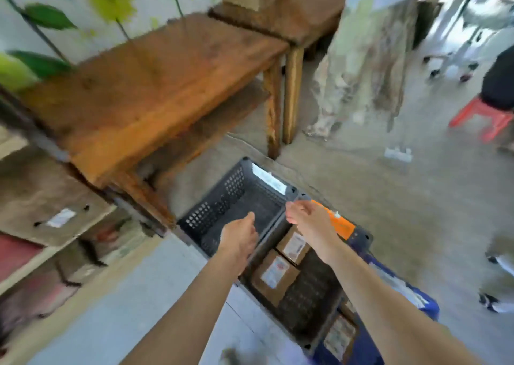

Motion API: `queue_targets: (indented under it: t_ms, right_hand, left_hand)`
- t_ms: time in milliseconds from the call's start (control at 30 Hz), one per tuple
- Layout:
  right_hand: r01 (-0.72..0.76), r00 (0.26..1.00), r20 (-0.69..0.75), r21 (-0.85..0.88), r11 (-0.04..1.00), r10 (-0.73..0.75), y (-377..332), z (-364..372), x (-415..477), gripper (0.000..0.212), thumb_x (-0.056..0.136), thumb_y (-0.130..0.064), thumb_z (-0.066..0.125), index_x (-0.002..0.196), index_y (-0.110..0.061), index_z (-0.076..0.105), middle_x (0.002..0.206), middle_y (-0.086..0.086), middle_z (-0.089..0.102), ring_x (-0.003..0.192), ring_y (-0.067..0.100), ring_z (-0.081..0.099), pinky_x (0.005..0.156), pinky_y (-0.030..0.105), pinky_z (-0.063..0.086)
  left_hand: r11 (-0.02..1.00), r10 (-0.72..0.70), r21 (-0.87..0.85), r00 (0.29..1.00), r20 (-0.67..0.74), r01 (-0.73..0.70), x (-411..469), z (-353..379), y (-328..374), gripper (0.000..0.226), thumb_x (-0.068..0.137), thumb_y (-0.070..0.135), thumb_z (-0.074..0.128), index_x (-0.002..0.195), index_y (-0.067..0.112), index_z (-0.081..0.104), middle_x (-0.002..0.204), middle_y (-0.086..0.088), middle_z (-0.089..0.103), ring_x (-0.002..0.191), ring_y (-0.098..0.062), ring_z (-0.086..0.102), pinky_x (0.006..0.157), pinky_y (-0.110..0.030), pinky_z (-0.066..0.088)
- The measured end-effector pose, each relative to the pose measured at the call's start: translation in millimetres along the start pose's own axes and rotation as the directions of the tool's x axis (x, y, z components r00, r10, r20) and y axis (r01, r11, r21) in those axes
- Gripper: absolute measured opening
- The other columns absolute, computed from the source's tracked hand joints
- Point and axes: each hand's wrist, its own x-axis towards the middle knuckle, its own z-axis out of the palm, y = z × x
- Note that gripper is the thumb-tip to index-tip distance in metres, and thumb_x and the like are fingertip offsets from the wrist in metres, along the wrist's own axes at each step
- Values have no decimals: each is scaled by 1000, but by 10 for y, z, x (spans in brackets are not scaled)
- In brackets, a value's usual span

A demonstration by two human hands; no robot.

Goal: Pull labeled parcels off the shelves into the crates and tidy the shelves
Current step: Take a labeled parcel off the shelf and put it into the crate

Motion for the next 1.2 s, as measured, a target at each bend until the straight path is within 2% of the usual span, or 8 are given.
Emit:
queue_targets:
  t_ms: [100, 167, 267, 467, 733, 833, 967, 1200]
  right_hand:
    - [159, 976, 166, -95, 983, -142, -763, 799, -309, 29, 86, -41, 54, 71, -16, 60, 76, 2, 64, 75, 19, 59, 67, 31, 38]
    - [249, 935, 282, -99, 963, -213, -1155, 1388, -552, 24, 88, -43, 52, 89, -21, 62, 90, -5, 65, 85, 11, 61, 67, 24, 42]
    - [393, 841, 434, -82, 916, -322, -1634, 2391, -997, 18, 89, -41, 52, 84, -25, 60, 88, -12, 63, 85, 2, 59, 66, 14, 44]
    - [469, 695, 636, -45, 882, -337, -2003, 4445, -1975, 14, 91, -34, 52, 85, -23, 59, 97, 2, 66, 93, 15, 62, 84, 31, 49]
    - [537, 597, 750, -110, 836, -285, -2166, 6136, -2490, 12, 92, -34, 51, 88, -24, 57, 87, -6, 64, 93, 16, 63, 89, 38, 51]
    - [571, 583, 766, -148, 808, -271, -2251, 6712, -2395, 19, 92, -30, 50, 101, -16, 59, 89, -5, 63, 95, 19, 62, 91, 39, 50]
    - [601, 605, 738, -176, 779, -300, -2418, 7547, -2166, 26, 91, -23, 53, 109, -6, 61, 96, 5, 62, 90, 18, 58, 78, 27, 48]
    - [559, 619, 750, -213, 801, -232, -2552, 8668, -1892, 30, 93, -11, 50, 122, -2, 52, 125, 12, 55, 103, 14, 48, 87, 20, 35]
  left_hand:
    - [984, 99, -136, 991, -88, -111, -416, -863, 520, 25, 96, 27, 45, 72, 19, 46, 72, 3, 47, 59, -6, 44, 39, -13, 39]
    - [953, 177, -214, 969, -172, -213, -691, -1544, 752, 28, 95, 25, 49, 68, 17, 46, 62, 1, 43, 44, -6, 39, 38, -18, 31]
    - [890, 244, -303, 917, -315, -340, -1106, -2694, 930, 32, 92, 23, 54, 61, 16, 47, 46, 5, 41, 36, -7, 35, 38, -18, 26]
    - [862, 217, -243, 757, -616, -445, -1778, -4940, 784, 22, 89, 27, 56, 74, 11, 61, 73, -8, 58, 71, -21, 52, 63, -29, 38]
    - [870, 160, -160, 574, -803, -466, -1999, -6798, 586, 20, 89, 27, 54, 70, 21, 55, 75, -3, 58, 70, -17, 51, 67, -28, 40]
    - [890, 168, -82, 491, -855, -449, -1823, -7342, 620, 18, 90, 25, 53, 80, 11, 57, 80, -11, 56, 71, -21, 50, 64, -28, 38]
    - [956, 173, 41, 446, -878, -290, -1457, -7945, 794, 43, 91, 30, 52, 121, -2, 53, 118, -17, 60, 110, -32, 55, 86, -31, 41]
    - [971, 216, 237, 436, -873, -6, -822, -8567, 1028, 36, 93, 30, 47, 107, -3, 52, 107, -18, 61, 98, -31, 58, 77, -31, 43]
